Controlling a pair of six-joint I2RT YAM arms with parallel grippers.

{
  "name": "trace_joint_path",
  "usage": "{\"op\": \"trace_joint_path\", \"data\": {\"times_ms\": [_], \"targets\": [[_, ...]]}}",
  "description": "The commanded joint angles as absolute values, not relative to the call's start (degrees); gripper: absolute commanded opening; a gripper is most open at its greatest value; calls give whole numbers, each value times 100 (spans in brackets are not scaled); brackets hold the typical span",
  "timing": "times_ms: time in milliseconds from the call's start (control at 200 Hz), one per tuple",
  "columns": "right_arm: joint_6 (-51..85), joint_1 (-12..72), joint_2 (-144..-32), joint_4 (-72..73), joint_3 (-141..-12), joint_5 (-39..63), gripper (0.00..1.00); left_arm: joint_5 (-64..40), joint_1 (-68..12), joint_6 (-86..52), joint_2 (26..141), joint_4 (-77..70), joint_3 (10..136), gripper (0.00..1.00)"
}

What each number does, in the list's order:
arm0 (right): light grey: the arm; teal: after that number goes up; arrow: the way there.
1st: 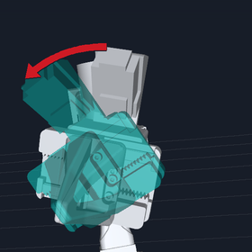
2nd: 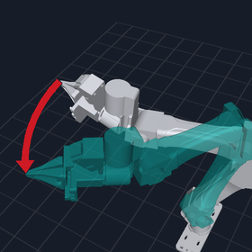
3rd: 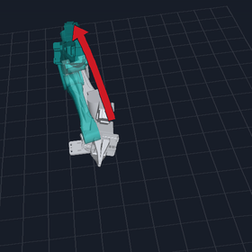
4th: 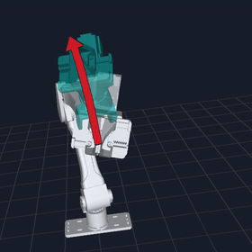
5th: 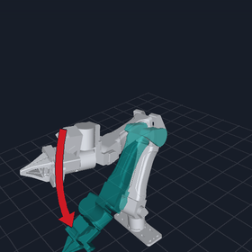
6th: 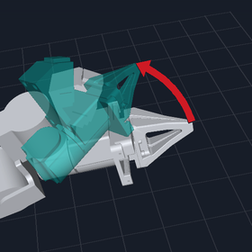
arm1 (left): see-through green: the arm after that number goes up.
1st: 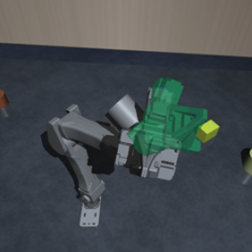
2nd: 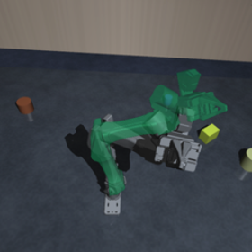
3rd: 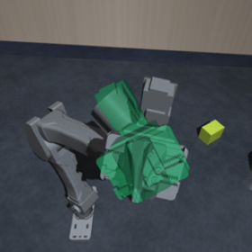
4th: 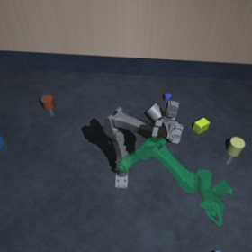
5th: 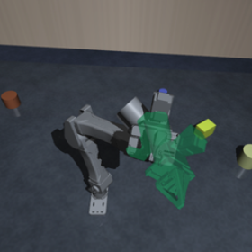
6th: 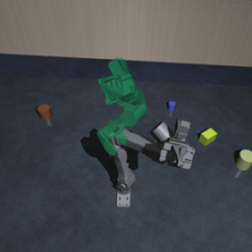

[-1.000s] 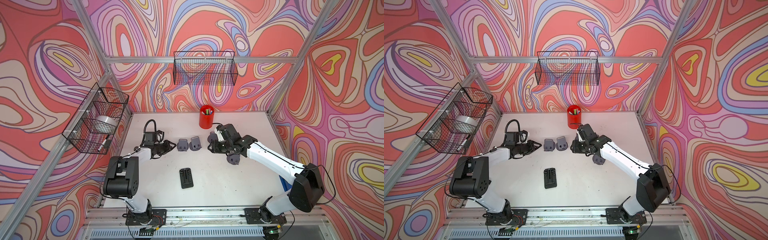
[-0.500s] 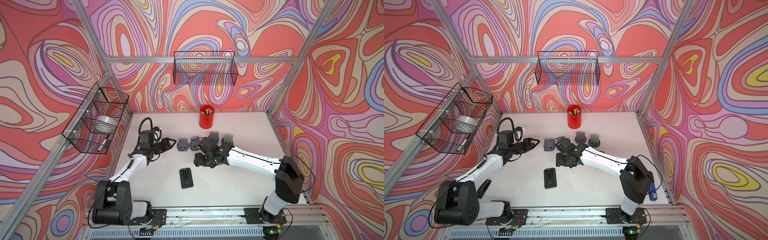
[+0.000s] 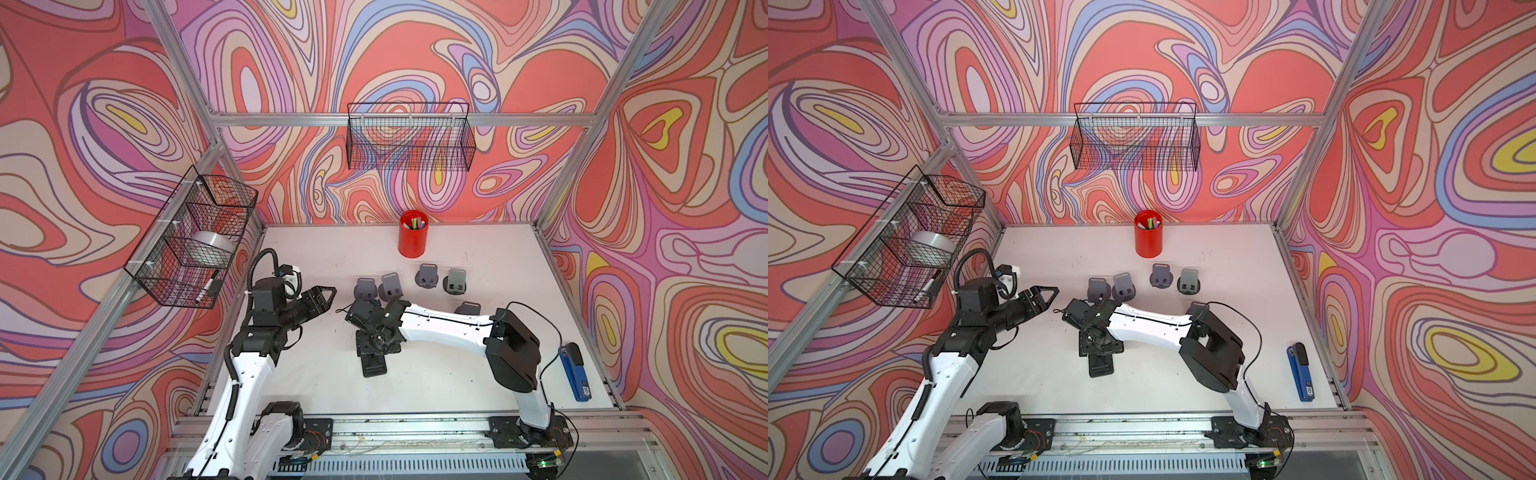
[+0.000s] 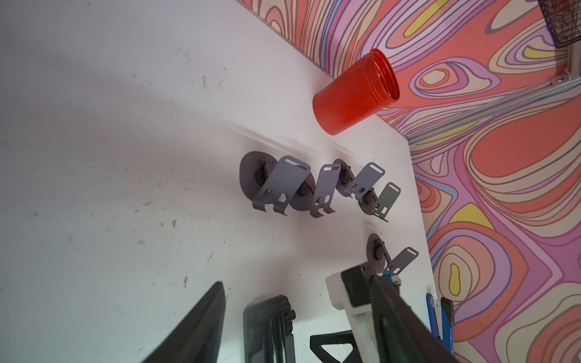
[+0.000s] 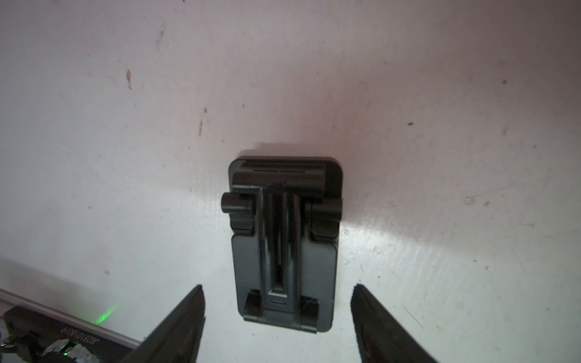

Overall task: Open the phone stand
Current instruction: Pick up the phone stand at the center of the board.

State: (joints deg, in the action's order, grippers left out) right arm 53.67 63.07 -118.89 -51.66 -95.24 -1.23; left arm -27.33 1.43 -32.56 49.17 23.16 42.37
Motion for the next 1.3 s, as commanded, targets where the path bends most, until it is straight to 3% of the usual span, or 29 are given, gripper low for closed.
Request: {"op": "trace_joint_path", "data": {"times_ms": [0, 521, 862, 1077, 1297], "targets": [[5409, 6378, -12153, -5742, -9847, -182, 78, -2768, 366, -3115, 4755, 2786, 4233, 70], [5316, 6407, -12857, -6172, -10478, -81, 81, -2970, 567, -3023, 4605, 2799, 4028, 70], [5258, 6398, -13019, -6522, -10836, -342, 65, -3032, 568, -3033, 4658, 2683, 3910, 70], [5186, 6368, -13176, -6448, -10940, -286, 36, -3032, 579, -2977, 4676, 2748, 3892, 70], [5176, 6220, -13167, -6218, -10733, -176, 35, -3006, 589, -2919, 4709, 2808, 3927, 70]]}}
